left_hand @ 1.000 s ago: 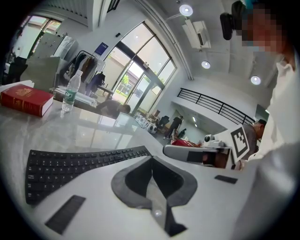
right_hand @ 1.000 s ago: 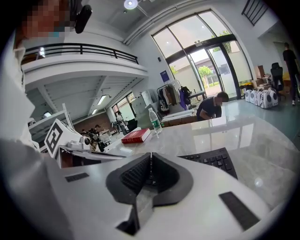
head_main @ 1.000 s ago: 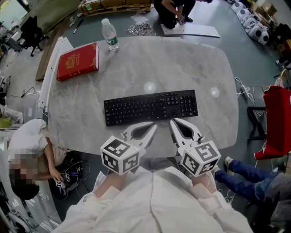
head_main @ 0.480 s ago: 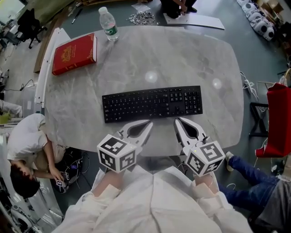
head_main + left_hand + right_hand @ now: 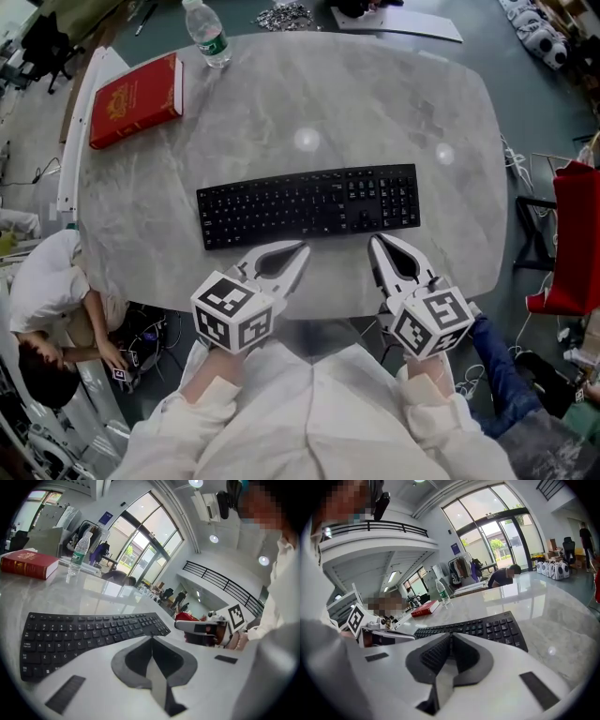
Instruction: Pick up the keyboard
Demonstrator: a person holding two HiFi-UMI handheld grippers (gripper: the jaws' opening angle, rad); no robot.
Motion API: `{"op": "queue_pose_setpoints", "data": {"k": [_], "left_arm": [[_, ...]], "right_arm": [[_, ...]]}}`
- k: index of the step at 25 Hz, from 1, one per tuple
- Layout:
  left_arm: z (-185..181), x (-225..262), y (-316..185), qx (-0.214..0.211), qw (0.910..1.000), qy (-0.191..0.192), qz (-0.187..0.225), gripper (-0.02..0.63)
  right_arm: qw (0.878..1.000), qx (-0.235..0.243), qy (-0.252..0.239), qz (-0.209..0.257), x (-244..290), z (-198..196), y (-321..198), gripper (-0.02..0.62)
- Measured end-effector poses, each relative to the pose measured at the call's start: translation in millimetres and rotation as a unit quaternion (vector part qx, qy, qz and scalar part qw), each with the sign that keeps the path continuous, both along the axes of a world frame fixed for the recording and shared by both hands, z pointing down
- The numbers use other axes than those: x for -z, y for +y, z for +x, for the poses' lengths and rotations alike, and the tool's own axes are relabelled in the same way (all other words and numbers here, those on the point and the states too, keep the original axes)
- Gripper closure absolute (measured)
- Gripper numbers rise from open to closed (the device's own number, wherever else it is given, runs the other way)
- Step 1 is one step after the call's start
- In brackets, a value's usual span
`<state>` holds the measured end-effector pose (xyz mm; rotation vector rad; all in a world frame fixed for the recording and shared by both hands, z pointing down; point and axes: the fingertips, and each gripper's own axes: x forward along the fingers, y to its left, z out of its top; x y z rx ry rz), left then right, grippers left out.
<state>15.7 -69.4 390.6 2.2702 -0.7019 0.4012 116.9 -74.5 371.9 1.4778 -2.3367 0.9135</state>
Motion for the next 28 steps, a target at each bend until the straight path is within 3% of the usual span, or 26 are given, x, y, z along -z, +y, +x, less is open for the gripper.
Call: {"op": "queue_pose_setpoints", "data": {"k": [12, 19, 21, 24, 28], "left_arm": [[-7, -23, -6, 0.014, 0.9997, -0.009, -0.017, 0.592], [-12, -30, -10, 0.022, 0.9994, -0.014, -0.025, 0.592], [-14, -33, -12, 0.026, 0.9992, -0.015, -0.028, 0.592], [-17, -36, -15, 0.031, 0.9989, -0.017, -0.031, 0.592], [-20, -40, -17, 0.038, 0.9985, -0.018, -0.037, 0.592]], "right_arm": [[1.000, -0.012, 0.021, -0.005, -15, 31, -12, 0.561], [0.997, -0.051, 0.052, -0.011, -22, 64, -25, 0.558], [0.997, -0.056, 0.056, -0.013, -24, 70, -28, 0.546], [0.997, -0.056, 0.049, -0.017, -27, 74, -33, 0.474], [0.996, -0.053, 0.061, -0.024, -34, 79, -38, 0.447]]}}
